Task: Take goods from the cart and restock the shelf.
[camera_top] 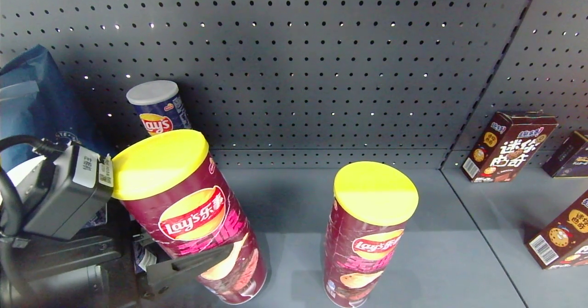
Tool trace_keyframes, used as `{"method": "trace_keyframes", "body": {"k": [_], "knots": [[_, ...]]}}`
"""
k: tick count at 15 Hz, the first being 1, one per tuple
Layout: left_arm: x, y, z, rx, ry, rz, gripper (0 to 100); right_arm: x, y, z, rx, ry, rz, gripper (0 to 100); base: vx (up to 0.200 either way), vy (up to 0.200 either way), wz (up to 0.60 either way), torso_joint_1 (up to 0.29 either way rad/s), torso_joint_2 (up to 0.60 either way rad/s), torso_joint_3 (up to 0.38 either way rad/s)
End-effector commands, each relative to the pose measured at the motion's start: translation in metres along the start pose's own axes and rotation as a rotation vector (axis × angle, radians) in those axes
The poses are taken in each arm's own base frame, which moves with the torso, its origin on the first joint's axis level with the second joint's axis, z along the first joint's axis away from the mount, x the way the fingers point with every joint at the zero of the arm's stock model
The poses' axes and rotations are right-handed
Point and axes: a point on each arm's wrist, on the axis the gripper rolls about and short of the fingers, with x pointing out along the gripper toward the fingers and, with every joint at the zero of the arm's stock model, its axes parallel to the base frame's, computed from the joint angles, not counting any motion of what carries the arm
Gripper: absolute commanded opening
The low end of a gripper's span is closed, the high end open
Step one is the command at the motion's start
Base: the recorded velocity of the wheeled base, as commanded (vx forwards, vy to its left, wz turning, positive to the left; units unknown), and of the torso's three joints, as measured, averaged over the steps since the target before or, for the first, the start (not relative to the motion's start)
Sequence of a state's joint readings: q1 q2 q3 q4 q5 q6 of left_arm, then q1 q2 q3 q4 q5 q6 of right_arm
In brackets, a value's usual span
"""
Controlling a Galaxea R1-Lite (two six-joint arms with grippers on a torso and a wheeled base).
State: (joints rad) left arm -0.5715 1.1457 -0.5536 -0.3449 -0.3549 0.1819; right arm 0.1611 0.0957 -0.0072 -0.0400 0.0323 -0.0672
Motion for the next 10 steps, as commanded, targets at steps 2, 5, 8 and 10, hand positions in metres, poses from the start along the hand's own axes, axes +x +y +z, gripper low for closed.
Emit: {"method": "trace_keyframes", "body": {"k": [2, 5, 8, 10], "knots": [[0.0000, 0.0002, 0.0009, 0.002, -0.003, -0.001, 0, -0.0003, -0.0023, 0.0009, 0.052, 0.017, -0.104, 100, 0.000, 0.000, 0.00, 0.000, 0.00, 0.000], [0.0000, 0.0001, 0.0000, -0.001, -0.001, -0.002, 0, -0.0001, -0.0057, 0.0005, -0.003, 0.010, -0.252, 100, 0.000, 0.000, 0.00, 0.000, 0.00, 0.000], [0.0003, 0.0005, 0.0021, 0.003, -0.007, -0.002, 0, 0.0008, 0.0009, -0.0050, 0.005, 0.041, 0.033, 100, 0.000, 0.000, 0.00, 0.000, 0.00, 0.000], [0.0014, 0.0017, 0.0021, -0.001, -0.004, -0.003, 0, 0.0007, 0.0009, -0.0057, 0.011, 0.051, 0.032, 100, 0.000, 0.000, 0.00, 0.000, 0.00, 0.000]]}}
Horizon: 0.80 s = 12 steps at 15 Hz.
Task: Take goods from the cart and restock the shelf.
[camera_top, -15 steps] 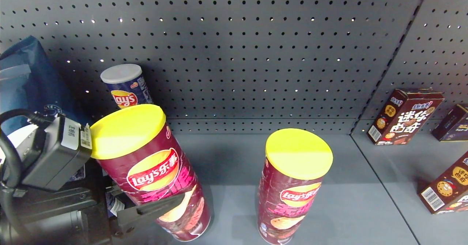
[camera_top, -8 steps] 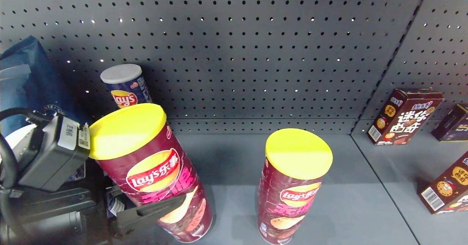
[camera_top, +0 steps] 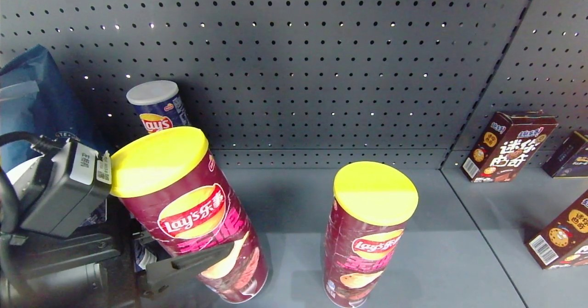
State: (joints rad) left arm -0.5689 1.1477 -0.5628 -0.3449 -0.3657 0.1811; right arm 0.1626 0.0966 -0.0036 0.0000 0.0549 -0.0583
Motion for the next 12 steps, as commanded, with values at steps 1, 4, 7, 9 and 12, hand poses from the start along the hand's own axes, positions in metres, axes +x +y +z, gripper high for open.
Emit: {"method": "trace_keyframes", "body": {"k": [1, 4, 7, 9, 12], "knots": [[0.002, 0.002, 0.001, -0.001, -0.001, 0.001, 0, 0.001, 0.000, -0.001, 0.003, 0.008, 0.004, 100, 0.000, 0.000, 0.00, 0.000, 0.00, 0.000], [0.005, 0.010, 0.014, 0.004, -0.030, 0.014, 0, 0.000, -0.001, -0.001, 0.046, 0.011, -0.024, 100, 0.000, 0.000, 0.00, 0.000, 0.00, 0.000], [0.017, 0.016, 0.024, 0.014, -0.037, 0.013, 0, 0.000, -0.001, -0.001, 0.051, 0.011, -0.025, 100, 0.000, 0.000, 0.00, 0.000, 0.00, 0.000], [0.024, 0.020, 0.035, 0.023, -0.052, 0.016, 0, 0.000, -0.001, -0.001, 0.051, 0.011, -0.025, 100, 0.000, 0.000, 0.00, 0.000, 0.00, 0.000], [0.031, 0.016, 0.044, 0.039, -0.066, -0.013, 0, 0.000, -0.001, -0.001, 0.051, 0.011, -0.025, 100, 0.000, 0.000, 0.00, 0.000, 0.00, 0.000]]}}
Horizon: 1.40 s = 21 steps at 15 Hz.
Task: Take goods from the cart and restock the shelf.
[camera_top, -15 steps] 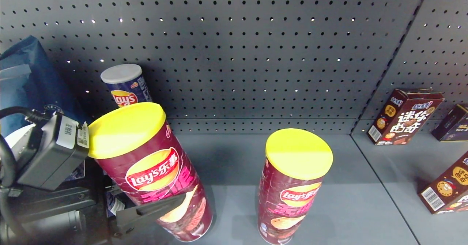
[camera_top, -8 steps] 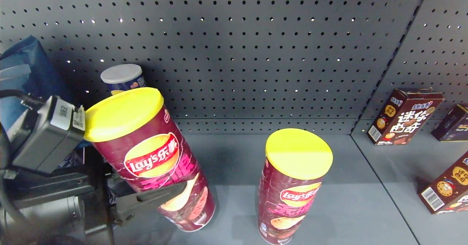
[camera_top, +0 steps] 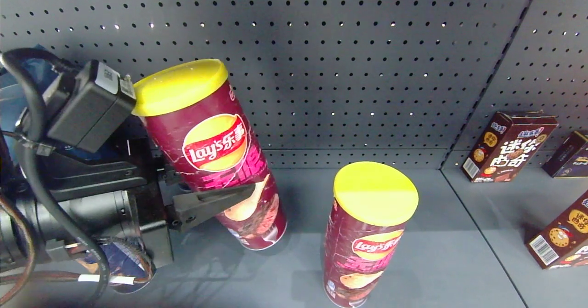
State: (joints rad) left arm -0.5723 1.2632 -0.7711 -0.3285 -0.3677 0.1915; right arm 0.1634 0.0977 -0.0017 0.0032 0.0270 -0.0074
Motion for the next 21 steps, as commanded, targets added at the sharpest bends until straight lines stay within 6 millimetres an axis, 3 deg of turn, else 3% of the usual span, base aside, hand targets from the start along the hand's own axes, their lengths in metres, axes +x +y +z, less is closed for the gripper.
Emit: {"method": "trace_keyframes", "body": {"k": [1, 6, 12, 15, 21], "knots": [[0.008, -0.005, 0.002, 0.005, 0.007, -0.012, 0, 0.000, 0.000, 0.000, 0.000, 0.004, 0.001, 100, 0.000, 0.000, 0.00, 0.000, 0.00, 0.000], [0.011, -0.019, 0.008, 0.018, 0.016, -0.023, 0, 0.000, 0.000, 0.000, 0.000, 0.004, 0.001, 100, 0.000, 0.000, 0.00, 0.000, 0.00, 0.000], [0.006, -0.016, 0.021, 0.077, 0.072, -0.001, 0, 0.000, 0.000, 0.000, 0.000, 0.004, 0.001, 100, 0.000, 0.000, 0.00, 0.000, 0.00, 0.000], [0.003, -0.014, 0.037, 0.081, 0.064, -0.002, 0, 0.000, 0.000, 0.000, 0.000, 0.004, 0.001, 100, 0.000, 0.000, 0.00, 0.000, 0.00, 0.000], [0.023, -0.008, 0.042, 0.075, 0.073, -0.009, 0, 0.000, 0.000, 0.000, 0.000, 0.004, 0.001, 100, 0.000, 0.000, 0.00, 0.000, 0.00, 0.000]]}}
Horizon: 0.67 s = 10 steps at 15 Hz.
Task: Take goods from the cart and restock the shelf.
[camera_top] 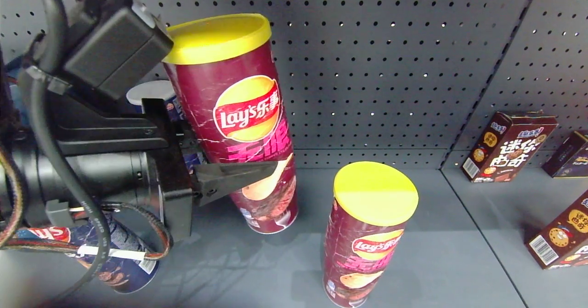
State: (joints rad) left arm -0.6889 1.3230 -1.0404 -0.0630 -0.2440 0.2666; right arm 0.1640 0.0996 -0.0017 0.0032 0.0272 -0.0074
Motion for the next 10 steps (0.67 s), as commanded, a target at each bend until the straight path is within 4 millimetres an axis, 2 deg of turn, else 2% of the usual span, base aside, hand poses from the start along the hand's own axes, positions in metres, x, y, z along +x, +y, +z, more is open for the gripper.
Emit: {"method": "trace_keyframes", "body": {"k": [1, 3, 6, 7, 8, 10], "knots": [[0.015, 0.004, 0.000, -0.006, 0.020, -0.007, 0, 0.000, 0.000, 0.000, 0.000, 0.002, 0.000, 100, 0.000, 0.000, 0.00, 0.000, 0.00, 0.000], [0.028, 0.012, 0.000, -0.010, 0.030, 0.009, 0, 0.000, 0.000, 0.000, 0.000, 0.002, 0.000, 100, 0.000, 0.000, 0.00, 0.000, 0.00, 0.000], [0.047, 0.025, -0.012, 0.014, 0.083, 0.023, 0, 0.000, 0.000, 0.000, 0.000, 0.002, 0.000, 100, 0.000, 0.000, 0.00, 0.000, 0.00, 0.000], [0.047, 0.025, -0.012, 0.014, 0.083, 0.023, 0, 0.000, 0.000, 0.000, 0.000, 0.002, 0.000, 100, 0.000, 0.000, 0.00, 0.000, 0.00, 0.000], [0.058, 0.032, -0.018, 0.047, 0.107, 0.026, 0, 0.000, 0.000, 0.000, 0.000, 0.002, 0.000, 100, 0.000, 0.000, 0.00, 0.000, 0.00, 0.000], [0.067, 0.037, -0.014, 0.049, 0.099, 0.024, 0, 0.000, 0.000, 0.000, 0.000, 0.002, 0.000, 100, 0.000, 0.000, 0.00, 0.000, 0.00, 0.000]]}}
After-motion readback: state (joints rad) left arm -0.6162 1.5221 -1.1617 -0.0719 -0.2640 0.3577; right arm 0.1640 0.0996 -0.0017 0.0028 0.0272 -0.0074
